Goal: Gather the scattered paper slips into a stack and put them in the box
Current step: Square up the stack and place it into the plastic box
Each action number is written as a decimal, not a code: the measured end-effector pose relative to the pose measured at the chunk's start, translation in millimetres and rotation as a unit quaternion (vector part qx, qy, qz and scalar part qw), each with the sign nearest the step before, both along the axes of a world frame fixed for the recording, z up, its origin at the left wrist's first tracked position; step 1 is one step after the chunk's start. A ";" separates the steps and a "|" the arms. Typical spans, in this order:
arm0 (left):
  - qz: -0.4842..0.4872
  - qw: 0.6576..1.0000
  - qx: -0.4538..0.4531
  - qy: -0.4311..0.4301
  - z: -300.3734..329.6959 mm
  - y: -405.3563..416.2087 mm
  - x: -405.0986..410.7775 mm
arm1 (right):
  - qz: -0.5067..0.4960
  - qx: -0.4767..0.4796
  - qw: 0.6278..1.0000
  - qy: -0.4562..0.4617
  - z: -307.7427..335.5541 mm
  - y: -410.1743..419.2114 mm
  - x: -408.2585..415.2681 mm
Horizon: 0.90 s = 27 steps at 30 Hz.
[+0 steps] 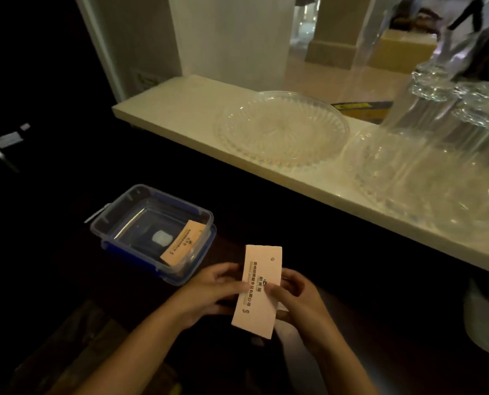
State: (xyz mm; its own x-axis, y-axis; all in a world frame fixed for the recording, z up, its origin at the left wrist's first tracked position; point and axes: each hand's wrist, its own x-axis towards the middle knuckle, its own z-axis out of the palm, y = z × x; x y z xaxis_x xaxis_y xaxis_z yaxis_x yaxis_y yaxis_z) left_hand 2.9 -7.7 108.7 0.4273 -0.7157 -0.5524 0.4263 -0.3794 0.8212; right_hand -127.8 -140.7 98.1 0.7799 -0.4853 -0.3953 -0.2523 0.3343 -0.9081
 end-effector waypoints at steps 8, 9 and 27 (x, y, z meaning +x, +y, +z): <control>0.030 0.999 0.020 -0.041 -5.6 40.9 67.1 | 0.074 -0.001 0.997 -0.002 -6.7 31.5 75.5; 0.037 0.998 0.026 -0.043 -7.9 45.6 78.6 | 0.078 -0.004 0.997 -0.001 -7.2 36.3 86.9; -0.024 0.984 0.170 -0.050 -41.7 60.1 289.3 | 0.453 -0.702 0.540 0.102 -33.8 34.0 200.2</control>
State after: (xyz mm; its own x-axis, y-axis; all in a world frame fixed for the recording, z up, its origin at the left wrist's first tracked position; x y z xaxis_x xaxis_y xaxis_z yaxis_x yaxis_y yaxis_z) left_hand 292.2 52.4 67.1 0.4611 -0.5172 -0.7211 0.3249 -0.6578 0.6795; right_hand 72.4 -106.7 64.3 0.9582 0.1265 -0.2567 0.1234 -0.9920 -0.0279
